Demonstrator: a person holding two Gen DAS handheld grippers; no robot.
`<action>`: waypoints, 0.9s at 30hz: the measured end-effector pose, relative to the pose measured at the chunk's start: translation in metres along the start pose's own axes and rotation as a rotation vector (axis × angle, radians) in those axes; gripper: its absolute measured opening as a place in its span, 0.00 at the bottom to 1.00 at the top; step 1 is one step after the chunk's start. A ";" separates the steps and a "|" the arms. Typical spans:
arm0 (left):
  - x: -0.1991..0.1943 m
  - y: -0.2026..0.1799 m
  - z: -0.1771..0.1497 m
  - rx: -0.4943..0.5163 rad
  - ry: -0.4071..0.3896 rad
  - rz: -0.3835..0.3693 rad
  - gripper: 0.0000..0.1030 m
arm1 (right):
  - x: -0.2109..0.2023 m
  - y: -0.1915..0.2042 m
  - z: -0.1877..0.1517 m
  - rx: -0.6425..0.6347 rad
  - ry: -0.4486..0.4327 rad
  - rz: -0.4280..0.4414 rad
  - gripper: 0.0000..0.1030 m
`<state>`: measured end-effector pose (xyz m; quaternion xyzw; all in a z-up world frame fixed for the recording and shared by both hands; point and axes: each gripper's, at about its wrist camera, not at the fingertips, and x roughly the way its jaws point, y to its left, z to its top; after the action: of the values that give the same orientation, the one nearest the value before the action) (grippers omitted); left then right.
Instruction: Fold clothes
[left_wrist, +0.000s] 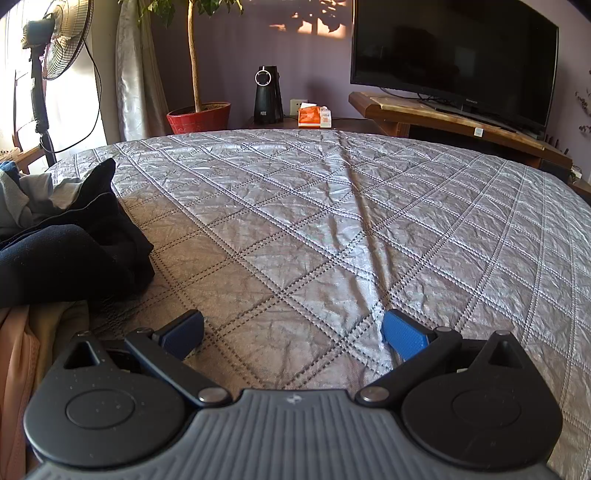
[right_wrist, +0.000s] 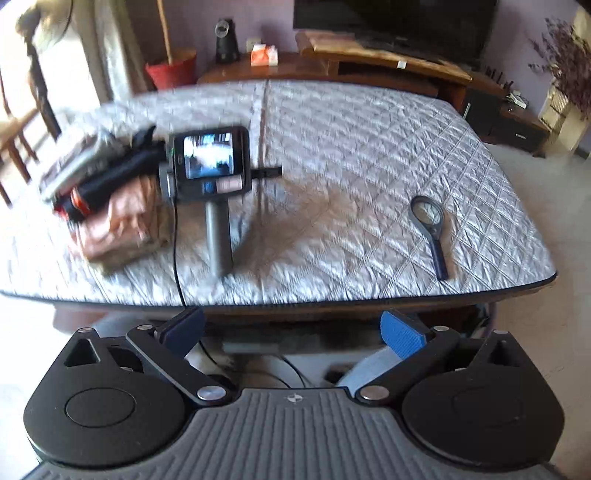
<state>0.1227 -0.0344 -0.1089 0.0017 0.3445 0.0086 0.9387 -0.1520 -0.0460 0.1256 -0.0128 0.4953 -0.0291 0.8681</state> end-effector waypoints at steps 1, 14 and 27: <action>0.000 0.000 0.000 0.000 0.000 0.000 1.00 | 0.001 0.002 -0.002 -0.011 0.010 -0.019 0.98; 0.000 0.000 0.000 0.000 0.000 0.001 1.00 | -0.001 0.001 -0.005 0.003 0.047 0.001 0.98; 0.000 -0.001 0.000 -0.001 0.000 0.002 1.00 | -0.006 -0.007 -0.013 0.046 0.087 -0.004 0.98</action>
<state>0.1228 -0.0350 -0.1089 0.0017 0.3443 0.0097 0.9388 -0.1664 -0.0524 0.1246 0.0074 0.5317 -0.0430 0.8458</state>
